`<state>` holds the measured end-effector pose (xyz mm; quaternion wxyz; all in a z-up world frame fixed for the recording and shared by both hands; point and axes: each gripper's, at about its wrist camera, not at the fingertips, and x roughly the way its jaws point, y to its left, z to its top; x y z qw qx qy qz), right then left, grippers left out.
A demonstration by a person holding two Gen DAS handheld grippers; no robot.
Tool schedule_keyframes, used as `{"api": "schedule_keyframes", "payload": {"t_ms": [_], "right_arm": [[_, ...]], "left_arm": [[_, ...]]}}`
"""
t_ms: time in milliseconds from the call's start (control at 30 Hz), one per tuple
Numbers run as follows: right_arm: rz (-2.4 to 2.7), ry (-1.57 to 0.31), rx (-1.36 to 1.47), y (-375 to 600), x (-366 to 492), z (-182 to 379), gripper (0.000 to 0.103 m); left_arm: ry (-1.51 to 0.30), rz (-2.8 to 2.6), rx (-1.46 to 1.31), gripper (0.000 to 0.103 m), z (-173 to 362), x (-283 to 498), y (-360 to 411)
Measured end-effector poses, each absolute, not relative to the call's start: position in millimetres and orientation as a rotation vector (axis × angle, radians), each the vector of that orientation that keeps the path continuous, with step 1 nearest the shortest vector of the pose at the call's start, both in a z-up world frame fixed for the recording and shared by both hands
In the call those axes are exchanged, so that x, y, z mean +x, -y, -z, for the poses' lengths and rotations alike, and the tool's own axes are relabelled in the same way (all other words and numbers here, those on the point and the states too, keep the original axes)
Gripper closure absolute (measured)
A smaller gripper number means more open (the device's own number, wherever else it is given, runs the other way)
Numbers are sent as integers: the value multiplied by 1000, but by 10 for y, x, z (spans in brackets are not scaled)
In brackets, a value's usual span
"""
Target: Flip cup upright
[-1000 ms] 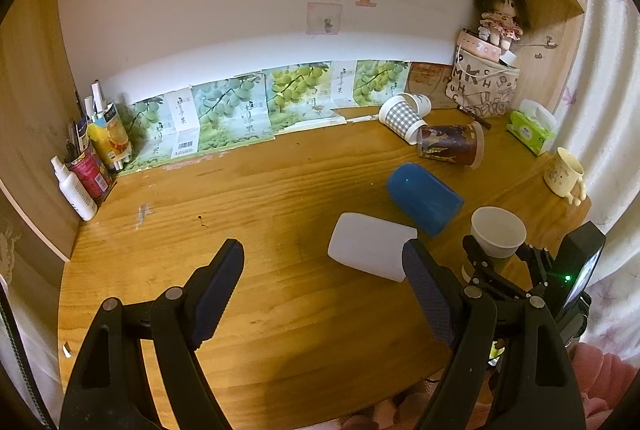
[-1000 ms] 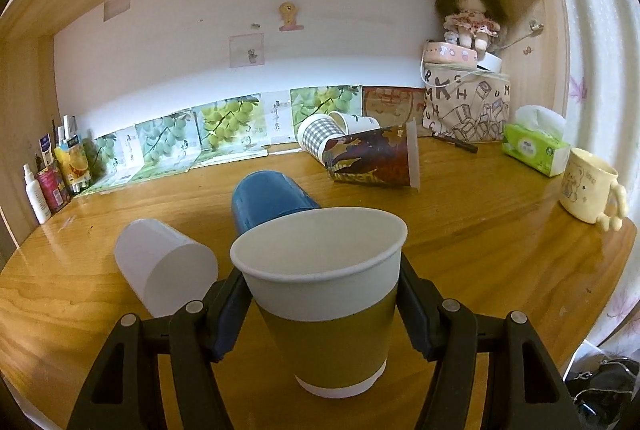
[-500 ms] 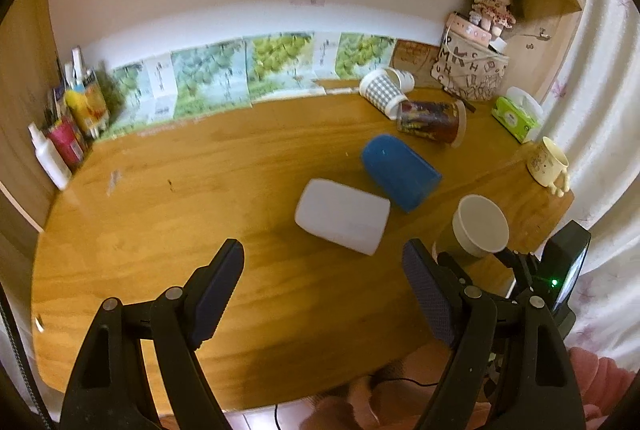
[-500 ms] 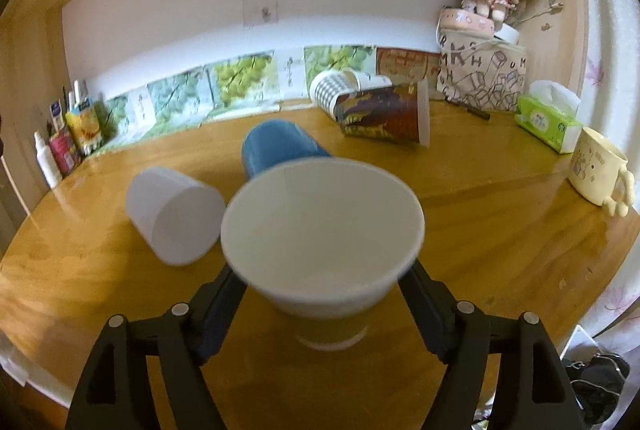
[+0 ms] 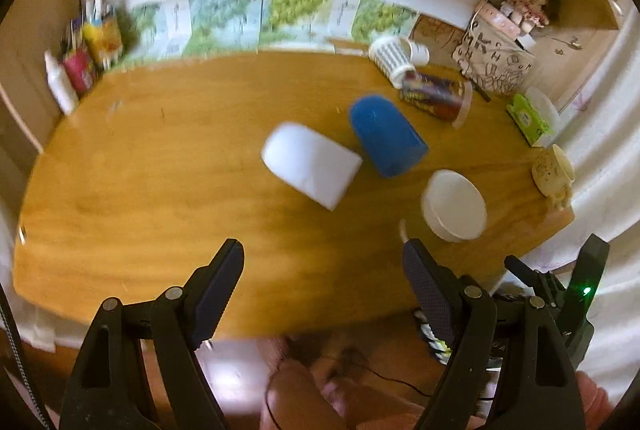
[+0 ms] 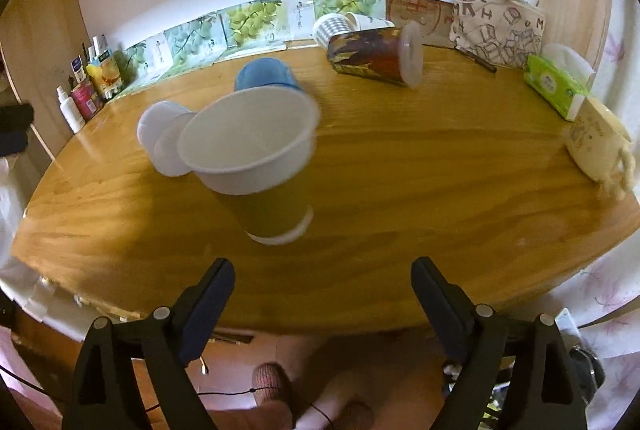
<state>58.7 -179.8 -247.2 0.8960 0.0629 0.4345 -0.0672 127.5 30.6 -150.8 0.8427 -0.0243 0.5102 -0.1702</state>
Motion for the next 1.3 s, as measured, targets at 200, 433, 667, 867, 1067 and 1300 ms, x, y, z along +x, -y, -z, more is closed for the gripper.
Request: {"api": "schedule_keyframes", "payload": {"t_ms": [200,433,667,867,1067,1300], "right_arm": [[137,-978,213,2212,362,2130,4],[90,-999,279,2476,69,1591,4],[-9,-1087,366,2547,-135,1146,3],[-40,-998,264,2395,-396,833,3],[-62,-786,181,2354,-578,477,1],[-80,-670,136,2289,-616,330,1]], "left_arm": [[-1175,328,-97,19,1490,1028,58],[-1064,278,-31,16,1090,612,423],[-927,189,-50,13,664,277,478],[-829,42,-38,1,457,-16,470],[-701,-99,14,1,333,-216,461],[-591,-139,7,1,214,-403,387]]}}
